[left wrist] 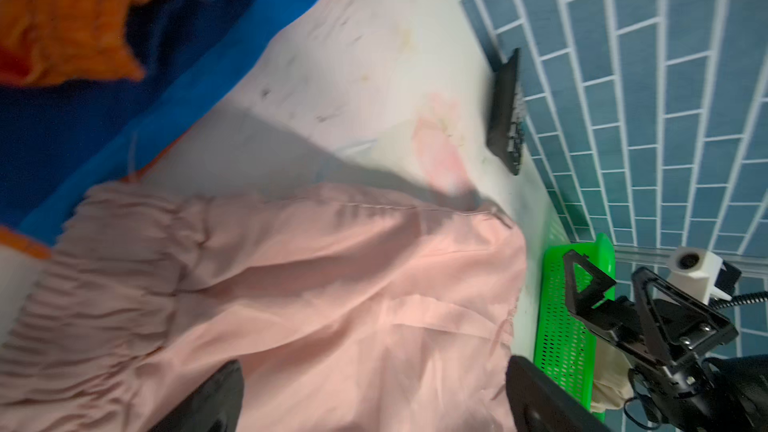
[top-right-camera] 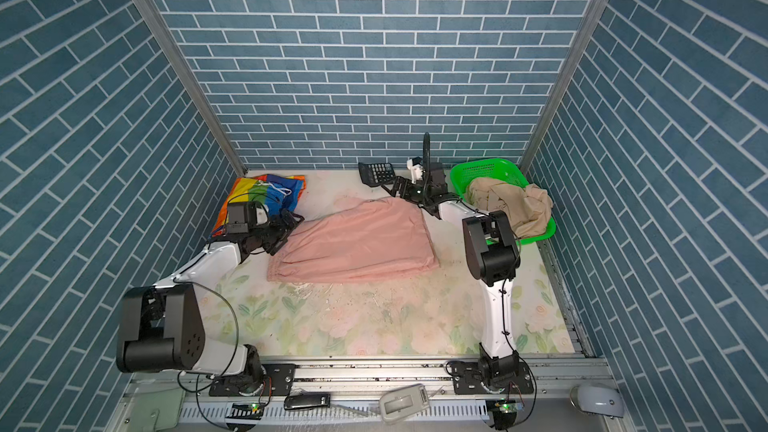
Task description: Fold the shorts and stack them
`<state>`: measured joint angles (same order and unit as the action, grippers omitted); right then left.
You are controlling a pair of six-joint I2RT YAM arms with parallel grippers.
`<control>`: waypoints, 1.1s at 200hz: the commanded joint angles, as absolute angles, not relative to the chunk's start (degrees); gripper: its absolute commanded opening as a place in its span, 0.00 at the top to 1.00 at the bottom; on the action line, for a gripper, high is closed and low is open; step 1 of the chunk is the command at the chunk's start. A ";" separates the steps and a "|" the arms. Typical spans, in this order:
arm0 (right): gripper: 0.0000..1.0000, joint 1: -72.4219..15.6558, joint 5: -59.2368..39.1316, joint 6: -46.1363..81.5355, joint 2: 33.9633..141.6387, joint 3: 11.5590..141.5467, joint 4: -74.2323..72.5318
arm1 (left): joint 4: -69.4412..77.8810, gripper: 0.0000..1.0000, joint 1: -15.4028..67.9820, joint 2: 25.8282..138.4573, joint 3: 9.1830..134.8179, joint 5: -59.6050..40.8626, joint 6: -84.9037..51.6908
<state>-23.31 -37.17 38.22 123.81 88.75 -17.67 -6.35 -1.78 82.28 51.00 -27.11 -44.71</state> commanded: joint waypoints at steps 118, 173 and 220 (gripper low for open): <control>0.01 -29.82 -35.56 45.18 145.48 104.88 -24.88 | -5.36 0.00 -2.40 98.79 55.86 -23.52 -42.79; 0.01 -24.32 -34.97 44.09 143.16 101.45 -23.41 | -7.62 0.01 -3.42 98.68 54.93 -21.71 -40.94; 0.01 -21.97 -36.04 38.63 129.17 90.30 -20.26 | -9.72 0.00 -1.44 93.56 56.05 -22.01 -40.54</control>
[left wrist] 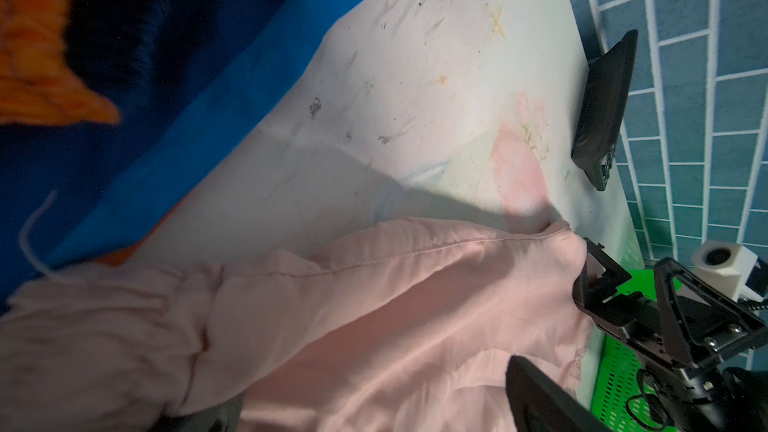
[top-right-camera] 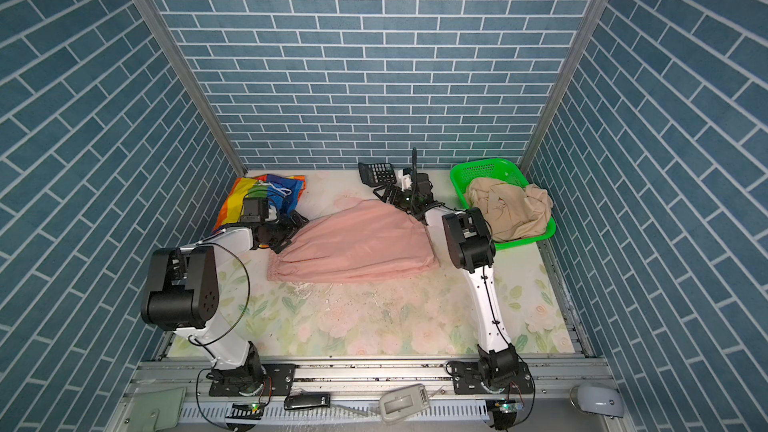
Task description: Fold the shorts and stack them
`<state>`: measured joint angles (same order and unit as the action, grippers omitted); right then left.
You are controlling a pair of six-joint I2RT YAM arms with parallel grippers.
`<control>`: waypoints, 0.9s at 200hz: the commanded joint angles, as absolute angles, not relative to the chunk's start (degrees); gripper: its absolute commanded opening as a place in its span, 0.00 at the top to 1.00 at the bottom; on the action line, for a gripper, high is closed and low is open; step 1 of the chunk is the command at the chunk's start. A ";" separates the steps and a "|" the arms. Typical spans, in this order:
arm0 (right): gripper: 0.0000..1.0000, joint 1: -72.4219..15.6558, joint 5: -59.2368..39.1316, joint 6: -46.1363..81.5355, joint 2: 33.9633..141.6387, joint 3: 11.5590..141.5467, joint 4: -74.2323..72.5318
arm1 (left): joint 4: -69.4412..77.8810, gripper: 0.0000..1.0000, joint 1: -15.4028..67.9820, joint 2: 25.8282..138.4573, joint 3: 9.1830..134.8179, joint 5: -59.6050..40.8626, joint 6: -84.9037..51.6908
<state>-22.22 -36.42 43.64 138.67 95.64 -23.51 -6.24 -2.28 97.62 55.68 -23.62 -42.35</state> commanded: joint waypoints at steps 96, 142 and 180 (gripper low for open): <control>0.01 -26.80 -31.36 41.95 96.92 46.47 -27.32 | -17.23 0.00 0.26 78.81 49.55 -25.68 -39.10; 0.01 -26.31 -28.92 40.72 91.64 34.65 -26.45 | -16.41 0.01 0.27 77.55 42.99 -26.22 -38.00; 0.01 -23.04 -28.67 40.57 89.88 27.07 -27.88 | -14.51 0.00 0.42 78.86 40.20 -26.92 -37.66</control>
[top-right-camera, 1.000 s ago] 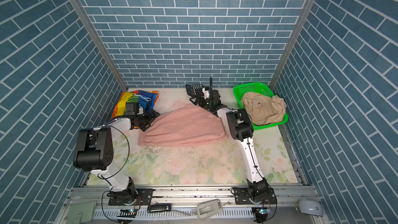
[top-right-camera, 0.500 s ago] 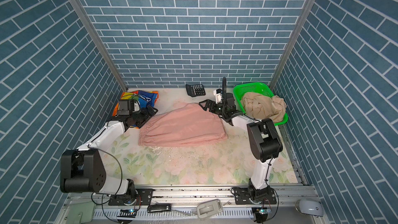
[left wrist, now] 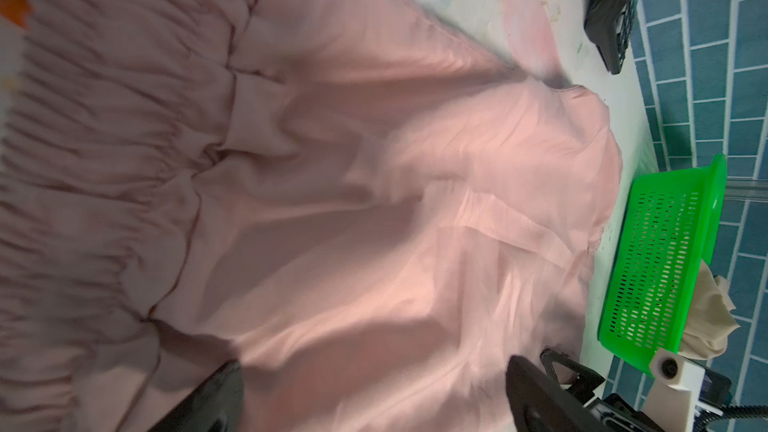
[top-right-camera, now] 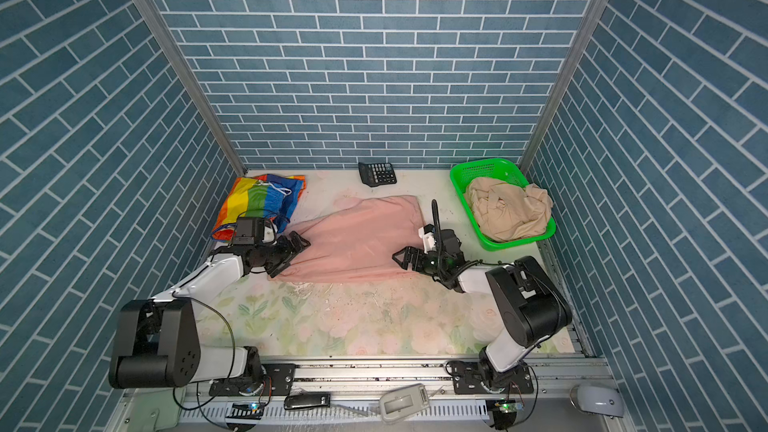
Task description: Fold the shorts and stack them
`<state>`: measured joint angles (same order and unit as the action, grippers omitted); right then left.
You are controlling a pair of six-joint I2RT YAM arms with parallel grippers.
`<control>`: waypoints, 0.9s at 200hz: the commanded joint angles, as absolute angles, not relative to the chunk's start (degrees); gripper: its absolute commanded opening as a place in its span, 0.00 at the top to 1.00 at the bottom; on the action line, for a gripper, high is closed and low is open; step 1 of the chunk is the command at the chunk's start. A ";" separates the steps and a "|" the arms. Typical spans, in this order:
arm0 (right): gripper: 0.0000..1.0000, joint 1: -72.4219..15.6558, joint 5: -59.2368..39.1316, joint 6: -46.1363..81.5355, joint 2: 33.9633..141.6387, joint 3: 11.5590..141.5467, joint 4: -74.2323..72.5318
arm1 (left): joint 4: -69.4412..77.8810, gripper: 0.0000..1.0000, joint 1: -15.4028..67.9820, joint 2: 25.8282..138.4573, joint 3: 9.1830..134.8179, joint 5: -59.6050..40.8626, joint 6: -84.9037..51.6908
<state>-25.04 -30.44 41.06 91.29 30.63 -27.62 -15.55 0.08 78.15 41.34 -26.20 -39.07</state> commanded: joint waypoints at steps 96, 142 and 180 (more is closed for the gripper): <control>0.01 -18.63 -28.85 35.13 78.37 25.78 -13.80 | -29.86 0.00 3.88 78.70 53.41 -18.14 -29.63; 0.01 -18.63 -28.73 31.24 75.83 32.35 -5.57 | -33.89 0.00 -4.97 77.61 52.04 -15.44 -28.46; 0.01 -18.63 -31.93 30.86 78.23 35.38 -5.14 | -25.26 0.00 -5.71 81.54 44.93 -14.28 -31.98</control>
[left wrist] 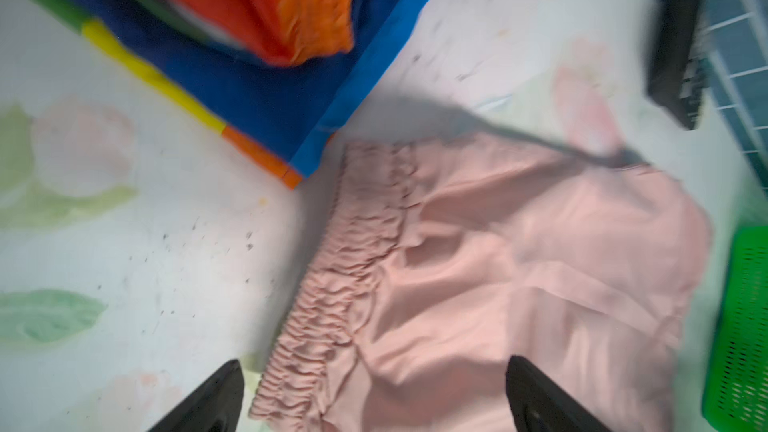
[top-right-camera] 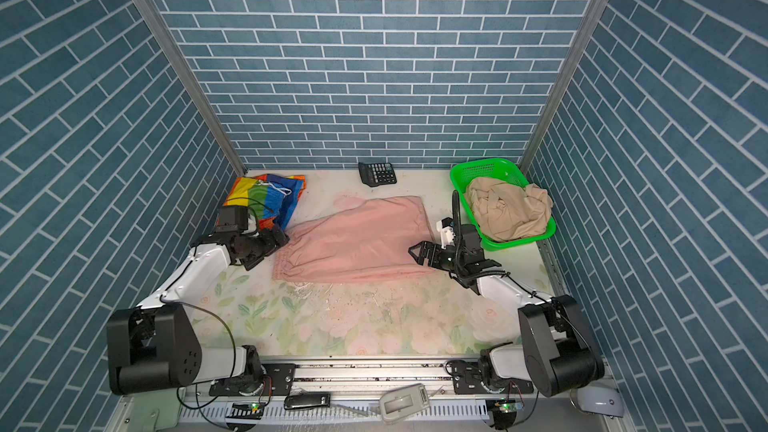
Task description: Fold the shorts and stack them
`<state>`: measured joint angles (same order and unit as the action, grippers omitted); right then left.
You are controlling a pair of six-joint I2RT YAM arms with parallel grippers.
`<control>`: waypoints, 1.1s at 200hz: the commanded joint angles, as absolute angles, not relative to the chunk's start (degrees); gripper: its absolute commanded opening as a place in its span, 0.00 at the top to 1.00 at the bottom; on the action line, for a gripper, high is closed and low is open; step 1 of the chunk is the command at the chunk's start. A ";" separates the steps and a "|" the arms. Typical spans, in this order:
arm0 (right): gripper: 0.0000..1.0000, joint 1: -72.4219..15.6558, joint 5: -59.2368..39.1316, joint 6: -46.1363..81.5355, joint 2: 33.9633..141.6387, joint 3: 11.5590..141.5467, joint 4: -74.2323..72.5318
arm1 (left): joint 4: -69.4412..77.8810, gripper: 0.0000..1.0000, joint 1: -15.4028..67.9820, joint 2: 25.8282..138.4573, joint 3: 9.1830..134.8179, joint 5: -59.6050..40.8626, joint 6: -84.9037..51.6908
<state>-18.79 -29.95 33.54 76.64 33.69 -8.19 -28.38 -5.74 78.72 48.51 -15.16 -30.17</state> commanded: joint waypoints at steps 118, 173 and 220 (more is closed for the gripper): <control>0.01 -18.54 -34.42 30.15 82.18 37.78 -4.07 | -19.75 0.22 -4.31 92.27 45.17 -15.59 -29.36; 0.01 -18.52 -34.39 30.23 82.36 39.42 -2.38 | -21.66 0.67 0.44 95.71 48.11 -12.56 -25.96; 0.01 -18.45 -33.57 30.41 81.58 38.44 -2.43 | -23.50 1.00 4.13 94.63 48.96 -7.94 -23.92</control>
